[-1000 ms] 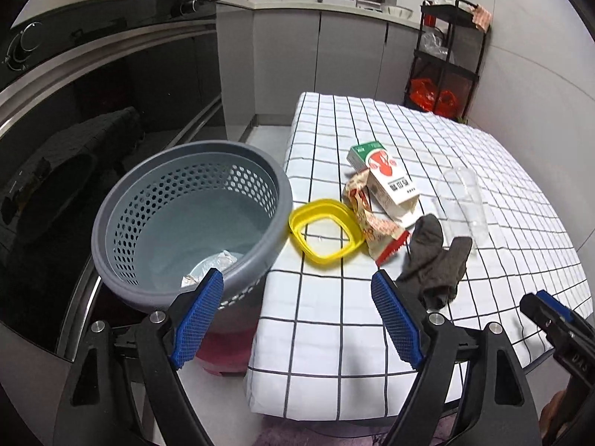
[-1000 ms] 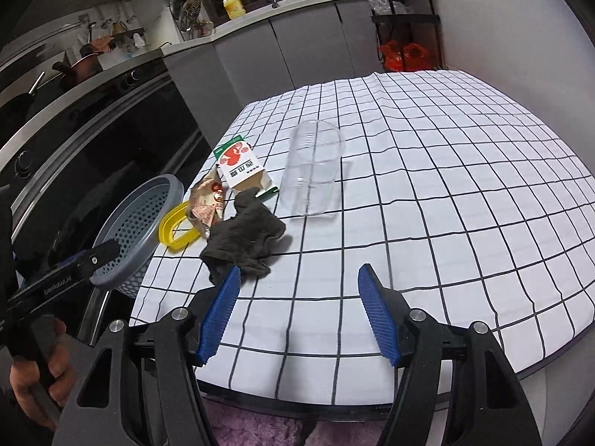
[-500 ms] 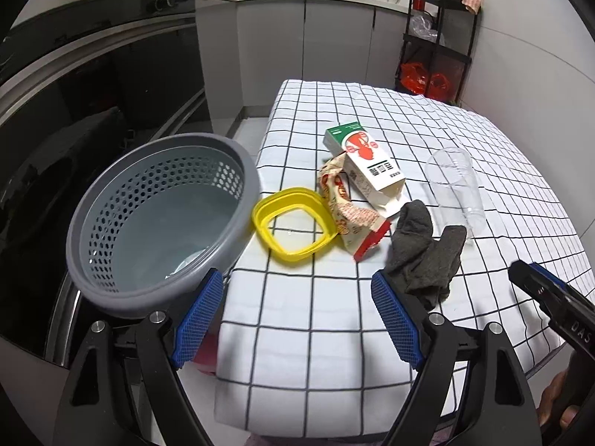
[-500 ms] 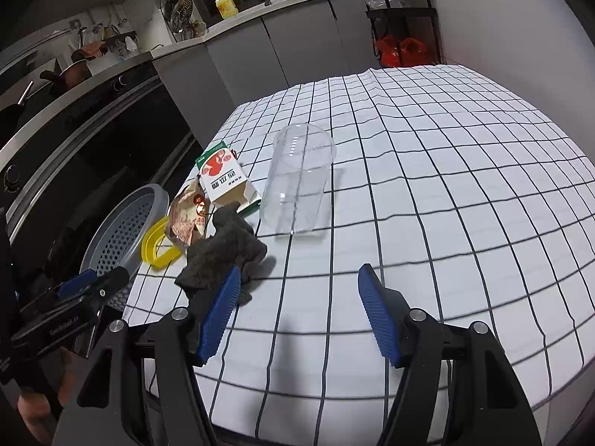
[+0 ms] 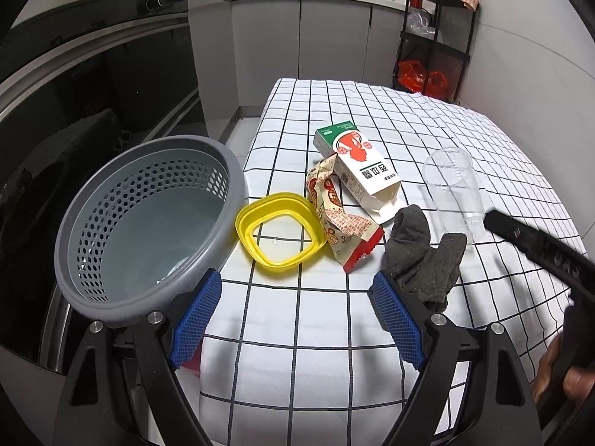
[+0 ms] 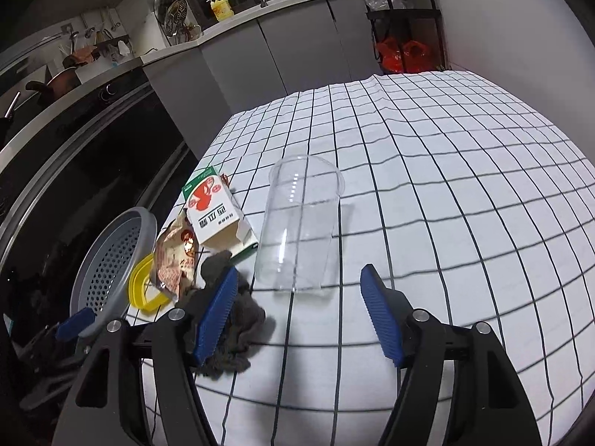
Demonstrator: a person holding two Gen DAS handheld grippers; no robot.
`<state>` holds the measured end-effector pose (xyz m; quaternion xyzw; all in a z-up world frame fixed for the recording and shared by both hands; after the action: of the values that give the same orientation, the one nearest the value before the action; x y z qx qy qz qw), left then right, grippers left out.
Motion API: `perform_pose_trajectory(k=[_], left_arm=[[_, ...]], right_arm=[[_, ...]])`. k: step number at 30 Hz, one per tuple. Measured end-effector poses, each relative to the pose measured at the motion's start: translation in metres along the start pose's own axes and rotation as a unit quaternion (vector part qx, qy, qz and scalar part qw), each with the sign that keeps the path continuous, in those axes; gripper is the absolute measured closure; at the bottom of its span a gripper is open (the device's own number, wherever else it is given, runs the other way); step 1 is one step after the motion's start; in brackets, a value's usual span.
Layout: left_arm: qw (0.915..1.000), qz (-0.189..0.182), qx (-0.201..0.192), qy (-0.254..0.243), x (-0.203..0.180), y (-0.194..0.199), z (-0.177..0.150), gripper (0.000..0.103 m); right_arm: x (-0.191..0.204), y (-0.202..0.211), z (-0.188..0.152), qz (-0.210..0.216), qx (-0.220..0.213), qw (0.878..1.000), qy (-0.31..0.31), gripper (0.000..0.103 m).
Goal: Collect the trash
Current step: 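Move both tools back toward the clear plastic cup on the table, then close the right tool on the clear plastic cup while the left tool grasps the grey cloth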
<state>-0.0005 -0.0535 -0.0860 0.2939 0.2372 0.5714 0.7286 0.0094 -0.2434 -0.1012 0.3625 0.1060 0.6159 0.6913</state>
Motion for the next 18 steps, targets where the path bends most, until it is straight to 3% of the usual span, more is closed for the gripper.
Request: perform_pose_trajectory(k=[18], left_arm=[[1.0,0.0,0.008,0.002,0.002,-0.005,-0.006,0.021]], right_arm=[[0.004,-0.064,0.018,-0.038,0.059,0.998,0.002,0.035]])
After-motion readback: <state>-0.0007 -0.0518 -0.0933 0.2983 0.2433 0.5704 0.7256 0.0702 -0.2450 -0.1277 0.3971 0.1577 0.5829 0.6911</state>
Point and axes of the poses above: each gripper's, at about its wrist camera, not at the fingertips, and y roughly against the way its jaws point, x to its left, z to its top, the point moved 3 cm from there along -y, roughly the way its jaws point, and after that the axes turned 4 degrees about -x, right-handed, at the moved point
